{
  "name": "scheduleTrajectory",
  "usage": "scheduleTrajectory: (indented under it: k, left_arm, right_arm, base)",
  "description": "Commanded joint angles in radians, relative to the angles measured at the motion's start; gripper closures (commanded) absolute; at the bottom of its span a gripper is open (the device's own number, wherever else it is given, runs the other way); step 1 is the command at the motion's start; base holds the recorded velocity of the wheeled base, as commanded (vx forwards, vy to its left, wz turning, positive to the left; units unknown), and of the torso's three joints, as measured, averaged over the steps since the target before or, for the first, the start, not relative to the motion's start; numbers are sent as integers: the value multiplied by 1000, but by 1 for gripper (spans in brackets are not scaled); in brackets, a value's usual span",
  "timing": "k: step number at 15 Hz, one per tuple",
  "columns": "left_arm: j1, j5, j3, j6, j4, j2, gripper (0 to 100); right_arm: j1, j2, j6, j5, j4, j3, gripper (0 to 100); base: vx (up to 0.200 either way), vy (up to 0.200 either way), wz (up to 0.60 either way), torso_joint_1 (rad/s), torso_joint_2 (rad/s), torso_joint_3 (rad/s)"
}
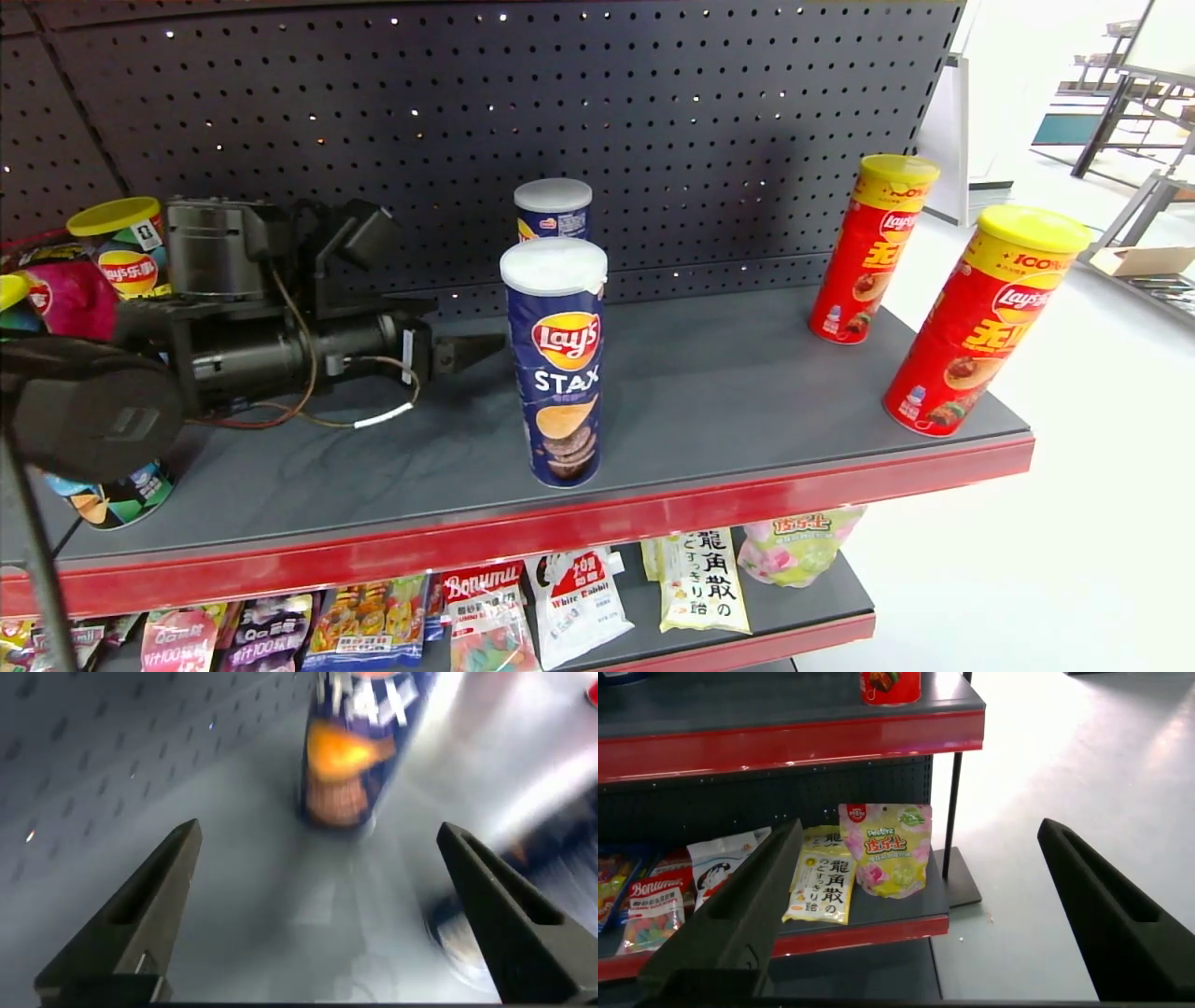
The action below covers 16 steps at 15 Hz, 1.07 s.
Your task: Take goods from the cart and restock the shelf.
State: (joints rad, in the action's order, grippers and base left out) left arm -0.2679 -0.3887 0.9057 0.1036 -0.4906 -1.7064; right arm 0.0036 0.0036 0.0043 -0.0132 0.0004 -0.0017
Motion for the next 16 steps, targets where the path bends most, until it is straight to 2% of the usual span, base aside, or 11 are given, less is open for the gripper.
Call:
scheduleTrajectory:
  k: [1, 2, 3, 4, 5, 6, 7, 8, 10, 14, 16]
  left_arm:
    - [50, -1, -208, 1, 9, 252, 0]
    - [53, -1, -263, 1, 23, 329, 0]
    - [52, 1, -331, 1, 116, 495, 0]
    - [55, 10, -354, -1, 233, 623, 0]
    - [98, 62, -370, -5, 394, 792, 0]
    - [124, 97, -383, -13, 472, 913, 0]
    - [136, 114, -393, -28, 498, 990, 0]
    - [150, 139, -426, -65, 524, 1143, 0]
    - [150, 151, -464, -68, 569, 1329, 0]
    - [151, 162, -489, -71, 840, 1613, 0]
    - [150, 225, -490, -127, 822, 1610, 0]
  right_arm:
    - [1, -1, 0, -1, 0, 0, 0]
    - [-1, -1, 0, -1, 0, 0, 0]
    - [1, -1, 0, -1, 0, 0, 0]
    - [1, -1, 0, -1, 0, 0, 0]
    - [1, -1, 0, -1, 0, 0, 0]
    - [-1, -1, 0, -1, 0, 0, 0]
    - [-1, -1, 0, -1, 0, 0, 0]
    - [1, -1, 0, -1, 0, 0, 0]
    - [1, -1, 0, -1, 0, 0, 0]
    - [-1, -1, 0, -1, 0, 0, 0]
    - [1, -1, -1, -5, 0, 0, 0]
  base:
    - [0, 0, 0, 0, 0, 0]
    - [0, 0, 0, 0, 0, 0]
    - [0, 0, 0, 0, 0, 0]
    - [0, 0, 0, 0, 0, 0]
    - [0, 0, 0, 0, 0, 0]
    - [0, 0, 0, 0, 0, 0]
    - [0, 0, 0, 0, 0, 0]
    - [0, 0, 0, 0, 0, 0]
    - [0, 0, 0, 0, 0, 0]
    - [0, 0, 0, 0, 0, 0]
    - [0, 0, 0, 0, 0, 0]
